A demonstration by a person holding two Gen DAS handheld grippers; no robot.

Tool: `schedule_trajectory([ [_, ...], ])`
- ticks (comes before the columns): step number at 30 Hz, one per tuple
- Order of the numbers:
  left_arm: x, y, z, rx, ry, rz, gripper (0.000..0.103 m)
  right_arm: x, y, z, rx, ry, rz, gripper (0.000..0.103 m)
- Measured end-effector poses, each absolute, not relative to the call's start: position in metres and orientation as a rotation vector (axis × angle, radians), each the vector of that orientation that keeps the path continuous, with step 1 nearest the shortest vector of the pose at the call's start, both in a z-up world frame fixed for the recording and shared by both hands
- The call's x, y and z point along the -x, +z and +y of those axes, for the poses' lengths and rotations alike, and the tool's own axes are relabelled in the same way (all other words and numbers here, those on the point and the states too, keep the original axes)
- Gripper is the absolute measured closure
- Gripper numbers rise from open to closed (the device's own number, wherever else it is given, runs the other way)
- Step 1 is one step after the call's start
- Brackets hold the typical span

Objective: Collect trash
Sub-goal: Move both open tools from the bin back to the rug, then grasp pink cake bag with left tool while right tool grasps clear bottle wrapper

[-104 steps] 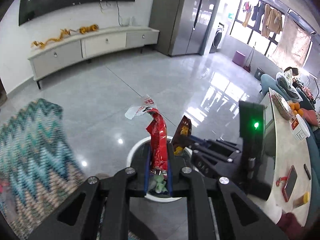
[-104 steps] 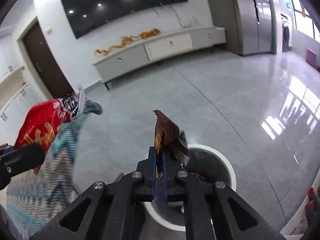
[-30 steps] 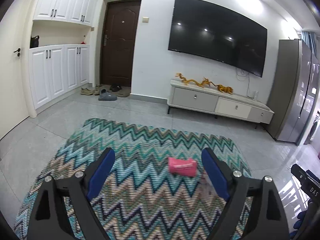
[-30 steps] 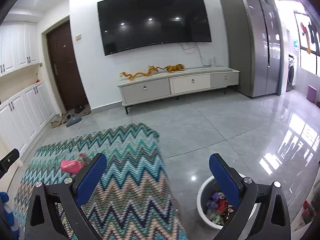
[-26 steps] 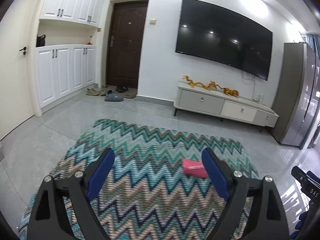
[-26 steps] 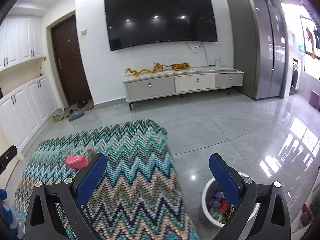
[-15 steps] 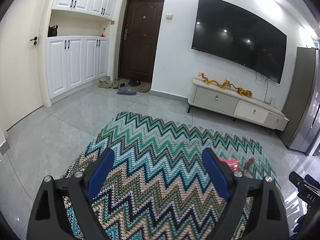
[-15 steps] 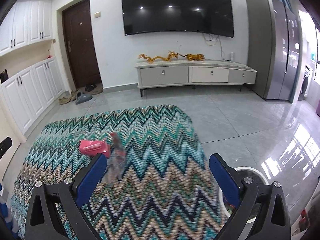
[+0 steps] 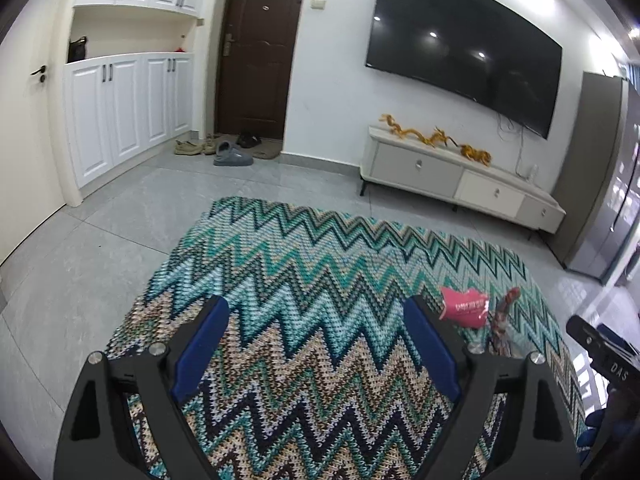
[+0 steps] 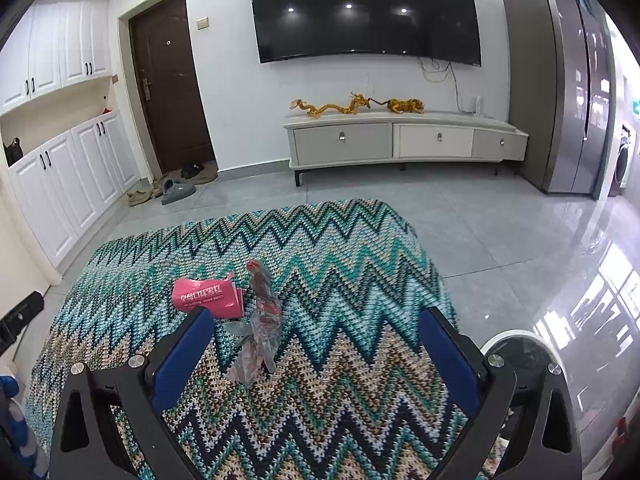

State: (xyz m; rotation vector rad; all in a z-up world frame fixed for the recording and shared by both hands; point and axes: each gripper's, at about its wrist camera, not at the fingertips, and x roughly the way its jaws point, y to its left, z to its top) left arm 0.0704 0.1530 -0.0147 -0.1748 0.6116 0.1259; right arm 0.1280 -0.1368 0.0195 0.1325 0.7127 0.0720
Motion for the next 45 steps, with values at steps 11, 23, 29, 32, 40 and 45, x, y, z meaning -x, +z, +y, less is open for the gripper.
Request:
schedule_trajectory([
  [11,-0.115,-0.026,0.112,0.159,-0.132,0.717,0.014,-0.161,0.004,-0.137,-0.169,0.187,0.749,0.0],
  [23,-0.187,-0.066,0.056,0.133,-0.283,0.859,0.015,-0.201,-0.012,-0.139,-0.261,0.459,0.774,0.035],
  [29,-0.209,-0.074,0.045,0.103,-0.301,0.879,0.015,-0.218,-0.021,-0.141,-0.317,0.537,0.795,0.04],
  [32,-0.215,-0.074,0.039,0.085,-0.323,0.874,0.015,-0.226,-0.025,-0.142,-0.339,0.566,0.804,0.041],
  [40,-0.219,-0.083,0.015,0.008,-0.355,0.876,0.015,-0.236,-0.039,-0.151,-0.392,0.59,0.836,0.071],
  [45,-0.228,-0.09,0.016,0.028,-0.342,0.9,0.015,-0.235,-0.044,-0.165,-0.431,0.579,0.827,0.087],
])
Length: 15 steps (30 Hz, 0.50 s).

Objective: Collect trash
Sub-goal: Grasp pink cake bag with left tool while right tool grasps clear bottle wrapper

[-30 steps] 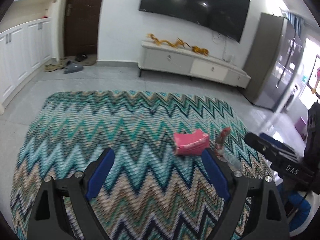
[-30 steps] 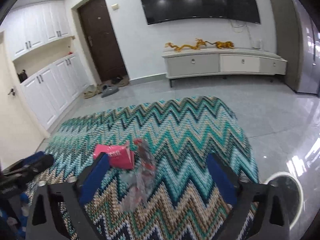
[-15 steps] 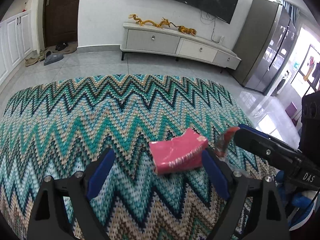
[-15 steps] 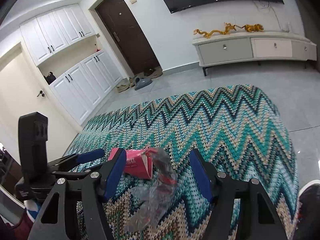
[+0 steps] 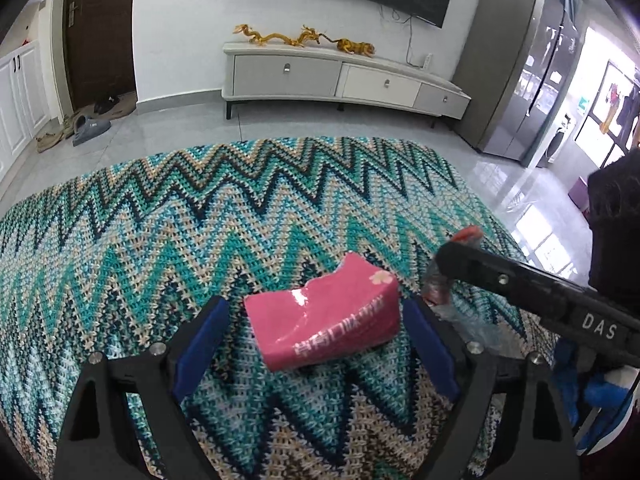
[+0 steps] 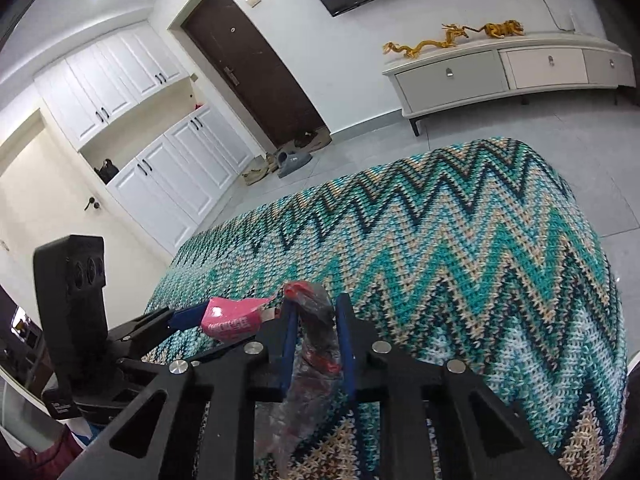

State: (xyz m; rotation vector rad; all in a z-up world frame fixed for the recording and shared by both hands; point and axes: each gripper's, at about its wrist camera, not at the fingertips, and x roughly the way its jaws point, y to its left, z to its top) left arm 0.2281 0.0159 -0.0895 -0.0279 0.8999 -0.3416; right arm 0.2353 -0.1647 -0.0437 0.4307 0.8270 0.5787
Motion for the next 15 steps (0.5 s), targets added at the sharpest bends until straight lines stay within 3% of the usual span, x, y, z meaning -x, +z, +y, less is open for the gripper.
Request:
schedule_trajectory([
  [2,-0.233,-0.092,0.014,0.027,-0.334,0.911,0.018,-0.235,-0.046,-0.172,-0.443,0.579,0.824,0.088],
  [6,-0.234,-0.096,0.01,0.028,-0.33,0.909,0.038,-0.233,-0.048,-0.177,-0.451,0.579,0.821,0.089],
  [15,-0.215,-0.084,0.019,0.068,-0.292,0.872,0.061,-0.229,-0.047,-0.189,-0.452,0.569,0.815,0.091],
])
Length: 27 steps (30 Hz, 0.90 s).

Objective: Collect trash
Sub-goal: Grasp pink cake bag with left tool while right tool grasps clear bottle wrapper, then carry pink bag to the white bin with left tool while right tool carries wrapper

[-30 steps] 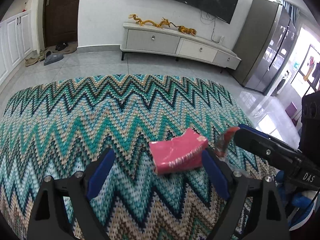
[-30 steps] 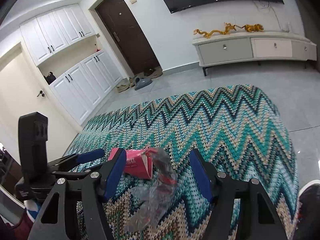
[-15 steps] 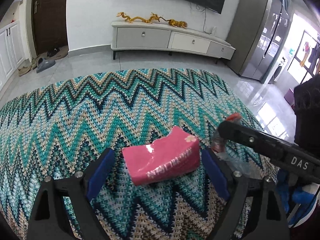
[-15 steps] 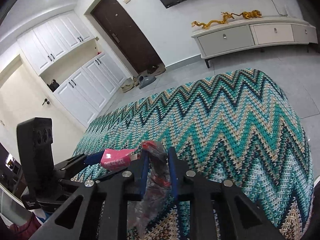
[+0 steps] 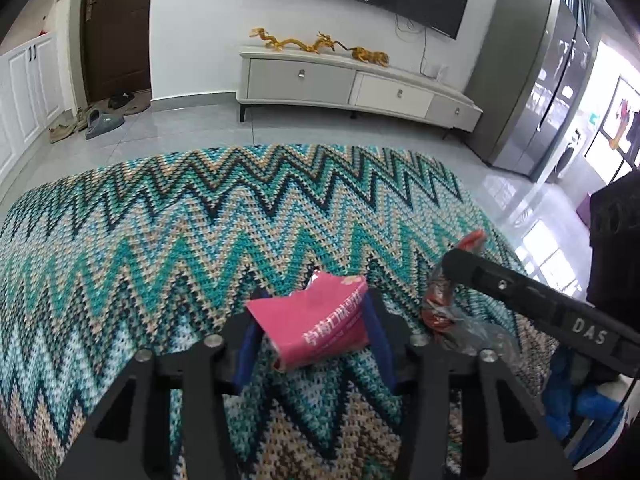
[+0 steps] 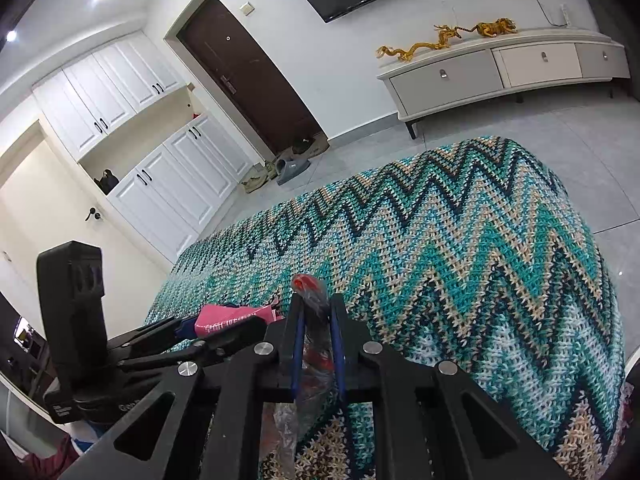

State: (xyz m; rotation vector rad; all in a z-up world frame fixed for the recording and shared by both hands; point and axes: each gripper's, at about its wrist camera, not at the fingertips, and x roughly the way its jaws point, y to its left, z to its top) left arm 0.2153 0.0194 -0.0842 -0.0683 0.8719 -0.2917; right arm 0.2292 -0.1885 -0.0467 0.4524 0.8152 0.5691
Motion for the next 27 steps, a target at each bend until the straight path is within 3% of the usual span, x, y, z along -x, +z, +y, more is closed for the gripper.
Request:
schedule_trajectory([
  [8,-0.184,-0.062,0.03,0.068,-0.272,0.842,0.078,-0.218,-0.029,-0.176,-0.423,0.557,0.797,0.092],
  [10,-0.176,-0.057,0.029,0.06,-0.268,0.831,0.094,-0.214,-0.023,-0.17,-0.413,0.555,0.795,0.092],
  [27,-0.116,-0.03,0.07,0.103,-0.236,0.765,0.1,-0.173,0.003,-0.156,-0.405,0.519,0.769,0.092],
])
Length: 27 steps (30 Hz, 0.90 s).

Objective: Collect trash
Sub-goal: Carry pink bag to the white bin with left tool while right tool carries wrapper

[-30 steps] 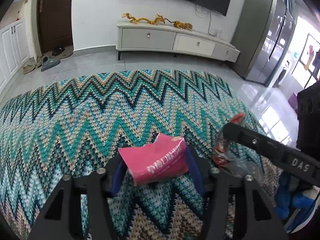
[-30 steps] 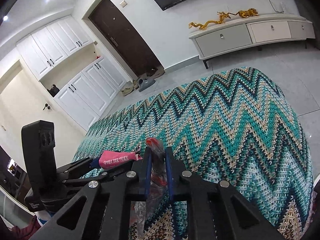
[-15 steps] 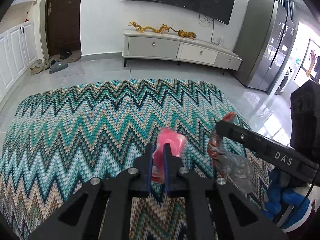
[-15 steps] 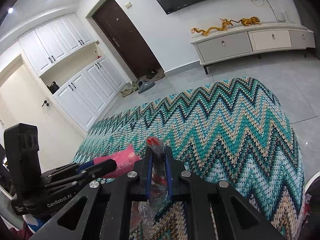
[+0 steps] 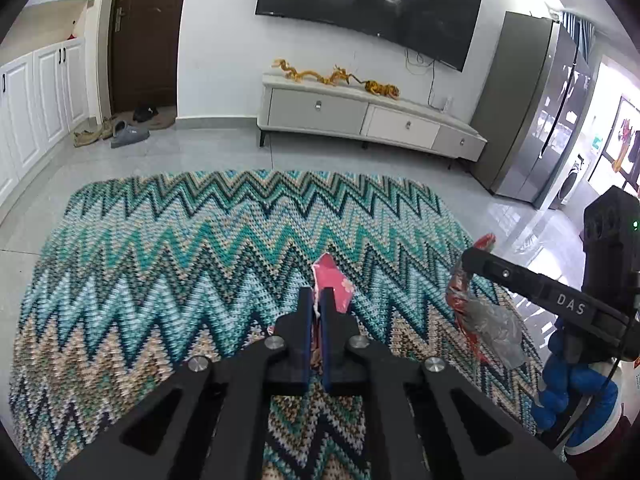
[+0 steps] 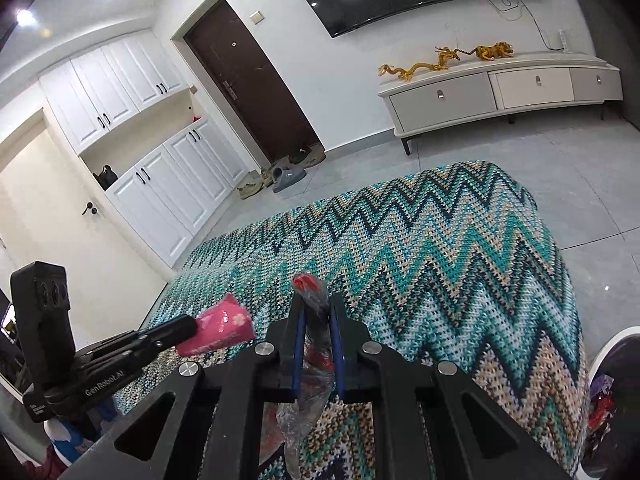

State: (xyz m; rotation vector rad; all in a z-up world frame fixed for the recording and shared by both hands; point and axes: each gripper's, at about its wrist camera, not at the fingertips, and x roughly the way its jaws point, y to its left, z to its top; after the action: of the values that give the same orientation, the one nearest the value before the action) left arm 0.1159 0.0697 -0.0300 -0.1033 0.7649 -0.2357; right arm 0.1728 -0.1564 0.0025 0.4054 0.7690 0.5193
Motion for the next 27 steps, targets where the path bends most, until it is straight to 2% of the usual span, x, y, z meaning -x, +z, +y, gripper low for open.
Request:
schedule_trajectory([
  [11,-0.084,0.02,0.046,0.06,-0.237,0.682,0.1,-0.134,0.038,-0.188,-0.418,0.519,0.673,0.092],
  [27,-0.081,0.053,-0.066,-0.037,-0.344,0.633,0.1,-0.088,0.061,-0.318,-0.434,0.312,0.569,0.092],
])
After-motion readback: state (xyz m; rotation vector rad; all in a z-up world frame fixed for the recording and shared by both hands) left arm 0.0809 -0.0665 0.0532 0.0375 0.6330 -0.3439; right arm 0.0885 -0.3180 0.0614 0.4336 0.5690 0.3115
